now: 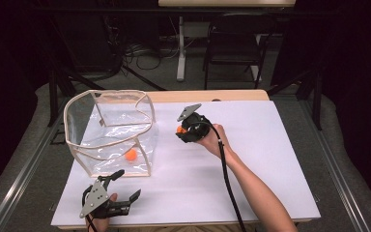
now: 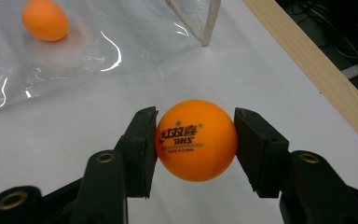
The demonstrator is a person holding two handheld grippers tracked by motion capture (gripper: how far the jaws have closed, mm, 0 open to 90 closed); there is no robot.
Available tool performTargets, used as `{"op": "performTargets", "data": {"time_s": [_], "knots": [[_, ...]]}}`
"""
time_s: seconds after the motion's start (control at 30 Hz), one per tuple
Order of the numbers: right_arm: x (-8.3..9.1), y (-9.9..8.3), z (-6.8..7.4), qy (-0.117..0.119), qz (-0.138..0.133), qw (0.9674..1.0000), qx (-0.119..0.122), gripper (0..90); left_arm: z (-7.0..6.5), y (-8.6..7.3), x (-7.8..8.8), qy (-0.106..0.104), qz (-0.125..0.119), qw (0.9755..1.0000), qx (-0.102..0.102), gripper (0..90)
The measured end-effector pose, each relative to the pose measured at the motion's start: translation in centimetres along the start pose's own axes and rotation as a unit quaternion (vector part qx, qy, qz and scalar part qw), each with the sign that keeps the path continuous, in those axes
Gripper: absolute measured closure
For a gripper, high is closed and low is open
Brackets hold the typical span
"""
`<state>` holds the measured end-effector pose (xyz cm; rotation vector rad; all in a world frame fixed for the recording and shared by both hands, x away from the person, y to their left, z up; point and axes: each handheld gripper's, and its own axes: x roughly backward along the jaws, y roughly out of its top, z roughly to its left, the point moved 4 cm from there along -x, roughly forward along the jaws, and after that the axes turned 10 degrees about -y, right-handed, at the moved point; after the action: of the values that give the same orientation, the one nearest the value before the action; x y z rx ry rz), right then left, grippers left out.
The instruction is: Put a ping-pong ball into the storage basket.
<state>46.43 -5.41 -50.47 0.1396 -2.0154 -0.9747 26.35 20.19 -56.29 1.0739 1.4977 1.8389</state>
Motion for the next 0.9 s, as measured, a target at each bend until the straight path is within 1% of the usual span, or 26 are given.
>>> {"op": "performTargets", "data": {"time_s": [0.53,0.9], "knots": [[0.8,0.4,0.2,0.001,-0.008,0.9999,0.009,50.9,0.0,0.0,0.0,0.000,0.000,1.0000,0.001,15.6],[1.6,0.8,0.1,0.001,-0.018,0.9998,0.008,50.9,0.0,0.0,0.0,0.000,-0.001,1.0000,0.000,15.7]]}}
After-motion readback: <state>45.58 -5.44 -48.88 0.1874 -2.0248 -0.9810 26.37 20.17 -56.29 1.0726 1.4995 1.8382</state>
